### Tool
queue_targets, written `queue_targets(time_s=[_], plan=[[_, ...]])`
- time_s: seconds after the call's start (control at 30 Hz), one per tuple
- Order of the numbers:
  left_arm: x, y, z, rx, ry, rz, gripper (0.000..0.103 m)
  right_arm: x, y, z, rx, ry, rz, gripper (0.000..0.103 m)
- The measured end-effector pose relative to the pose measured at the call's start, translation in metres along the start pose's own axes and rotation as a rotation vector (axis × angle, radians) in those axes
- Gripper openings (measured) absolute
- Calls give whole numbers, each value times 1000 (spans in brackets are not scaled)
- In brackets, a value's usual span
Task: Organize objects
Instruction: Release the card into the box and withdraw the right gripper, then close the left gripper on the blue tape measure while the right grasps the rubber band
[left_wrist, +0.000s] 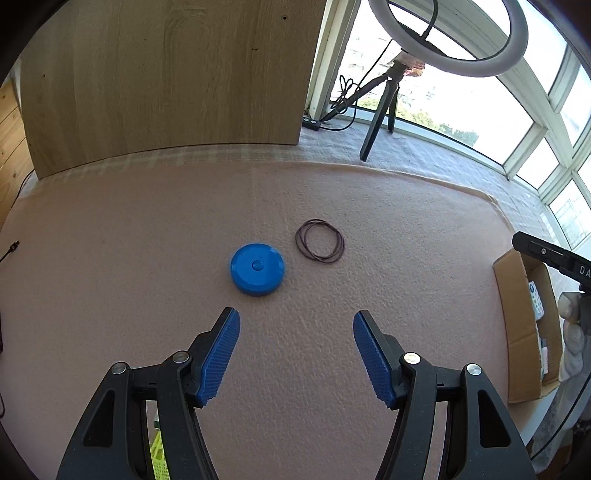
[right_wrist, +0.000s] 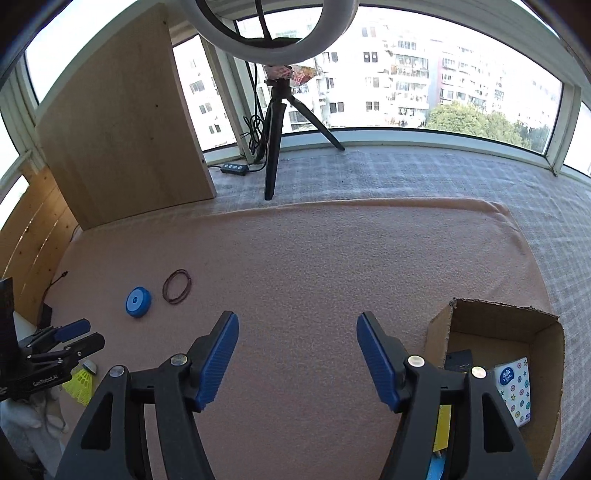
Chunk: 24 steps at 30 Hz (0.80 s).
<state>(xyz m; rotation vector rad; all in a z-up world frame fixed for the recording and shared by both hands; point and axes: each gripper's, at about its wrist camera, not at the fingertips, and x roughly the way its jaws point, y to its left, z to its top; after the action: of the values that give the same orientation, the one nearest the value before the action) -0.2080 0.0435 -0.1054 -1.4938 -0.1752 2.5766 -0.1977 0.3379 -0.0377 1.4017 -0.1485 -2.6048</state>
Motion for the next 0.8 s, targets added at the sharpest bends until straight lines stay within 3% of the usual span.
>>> queue_targets(time_s=[0.3, 0.8], plan=[[40, 20, 20, -30, 54, 20, 68, 67, 55, 26, -56, 128, 99, 63], [82, 32, 35, -26, 106, 64, 68, 150, 109, 39, -103, 251, 99, 61]])
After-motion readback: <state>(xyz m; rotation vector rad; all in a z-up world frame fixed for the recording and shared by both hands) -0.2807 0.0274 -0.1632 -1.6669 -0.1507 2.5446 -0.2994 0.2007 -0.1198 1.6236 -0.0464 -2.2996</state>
